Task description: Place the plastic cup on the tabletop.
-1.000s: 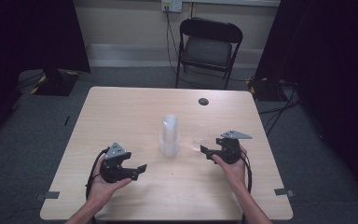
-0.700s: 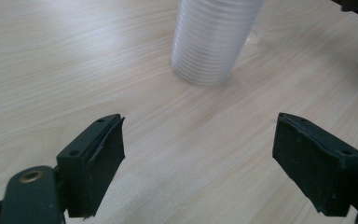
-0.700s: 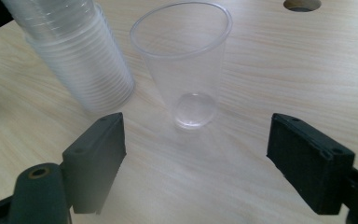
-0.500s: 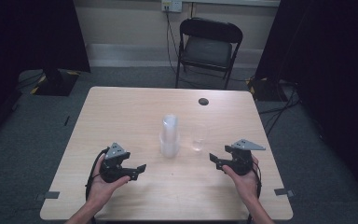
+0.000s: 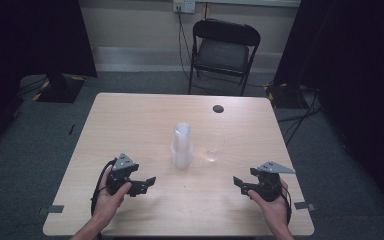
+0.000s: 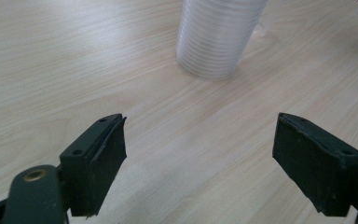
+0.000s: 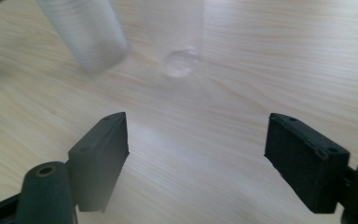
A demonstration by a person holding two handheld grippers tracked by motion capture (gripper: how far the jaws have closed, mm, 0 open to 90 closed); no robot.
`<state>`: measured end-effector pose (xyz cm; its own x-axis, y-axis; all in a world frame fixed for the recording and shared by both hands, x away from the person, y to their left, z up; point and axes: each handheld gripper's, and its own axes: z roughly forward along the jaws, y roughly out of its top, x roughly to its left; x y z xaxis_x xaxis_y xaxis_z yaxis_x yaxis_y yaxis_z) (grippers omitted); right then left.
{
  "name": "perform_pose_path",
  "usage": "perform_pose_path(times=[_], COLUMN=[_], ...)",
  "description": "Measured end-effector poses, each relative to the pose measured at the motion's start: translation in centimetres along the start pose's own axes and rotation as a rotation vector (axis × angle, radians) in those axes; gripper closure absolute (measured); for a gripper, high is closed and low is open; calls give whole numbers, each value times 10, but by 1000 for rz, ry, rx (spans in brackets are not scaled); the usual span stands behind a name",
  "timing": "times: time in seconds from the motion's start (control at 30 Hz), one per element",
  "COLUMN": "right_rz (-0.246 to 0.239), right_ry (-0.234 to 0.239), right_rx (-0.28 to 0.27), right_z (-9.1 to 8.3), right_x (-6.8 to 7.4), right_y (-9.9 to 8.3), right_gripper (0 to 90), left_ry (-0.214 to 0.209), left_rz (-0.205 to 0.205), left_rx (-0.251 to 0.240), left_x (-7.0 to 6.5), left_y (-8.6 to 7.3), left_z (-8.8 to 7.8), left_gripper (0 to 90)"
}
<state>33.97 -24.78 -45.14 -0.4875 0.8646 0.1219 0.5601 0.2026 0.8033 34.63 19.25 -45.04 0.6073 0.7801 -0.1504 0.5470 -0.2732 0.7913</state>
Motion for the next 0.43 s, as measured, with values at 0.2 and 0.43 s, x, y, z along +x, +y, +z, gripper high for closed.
perform_pose_path(times=[0.2,0.43], right_rz=[15,23], right_ry=[-6,-27], right_rx=[22,49], right_z=[-3,4], right_x=[-3,-6], right_y=[-12,-20], right_gripper=[213,204], left_ry=[32,32], left_rz=[-16,-14], left_rx=[11,22], left_x=[7,8], left_y=[-1,-2], left_z=[-1,-1], left_gripper=[188,191])
